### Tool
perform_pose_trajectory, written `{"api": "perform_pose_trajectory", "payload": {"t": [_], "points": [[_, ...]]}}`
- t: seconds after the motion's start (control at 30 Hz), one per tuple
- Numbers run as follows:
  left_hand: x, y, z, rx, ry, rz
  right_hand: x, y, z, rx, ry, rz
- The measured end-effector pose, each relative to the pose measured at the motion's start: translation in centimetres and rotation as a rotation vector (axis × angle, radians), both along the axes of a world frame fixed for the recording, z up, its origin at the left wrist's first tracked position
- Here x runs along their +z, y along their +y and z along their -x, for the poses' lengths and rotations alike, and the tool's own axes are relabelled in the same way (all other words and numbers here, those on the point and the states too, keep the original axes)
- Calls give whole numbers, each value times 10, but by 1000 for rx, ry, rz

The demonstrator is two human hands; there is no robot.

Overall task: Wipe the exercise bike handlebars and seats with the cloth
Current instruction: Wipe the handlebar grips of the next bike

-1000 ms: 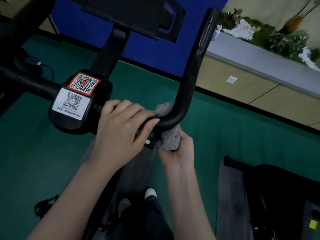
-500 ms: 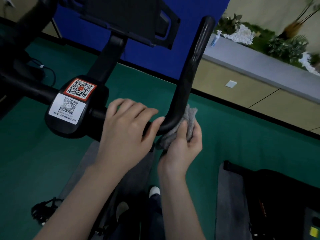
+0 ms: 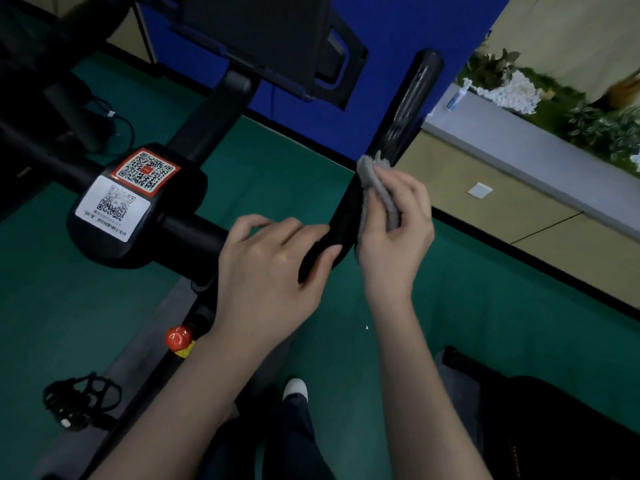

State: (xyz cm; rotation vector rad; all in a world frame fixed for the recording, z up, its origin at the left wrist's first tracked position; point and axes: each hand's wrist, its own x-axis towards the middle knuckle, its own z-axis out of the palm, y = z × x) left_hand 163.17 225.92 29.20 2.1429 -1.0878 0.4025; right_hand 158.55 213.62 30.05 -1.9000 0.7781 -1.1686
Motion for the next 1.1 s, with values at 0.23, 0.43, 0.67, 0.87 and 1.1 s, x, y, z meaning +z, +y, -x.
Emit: {"api": "perform_pose_trajectory", "payload": {"t": [0.23, 0.43, 0.67, 0.87, 1.1], "points": [[-3, -2, 0, 21, 11, 46, 28, -35, 8, 526, 388, 424], [-3, 0, 1, 41, 21, 60, 70, -56, -29, 778, 817, 560], [-5, 0, 1, 7, -35, 68, 96, -49, -85, 1235, 1486, 415], [-5, 2, 1, 9, -10, 69, 98, -52, -116, 1143, 1749, 586], [-4, 2, 1, 3, -9, 56, 83, -33, -124, 1257, 1949, 520]]}}
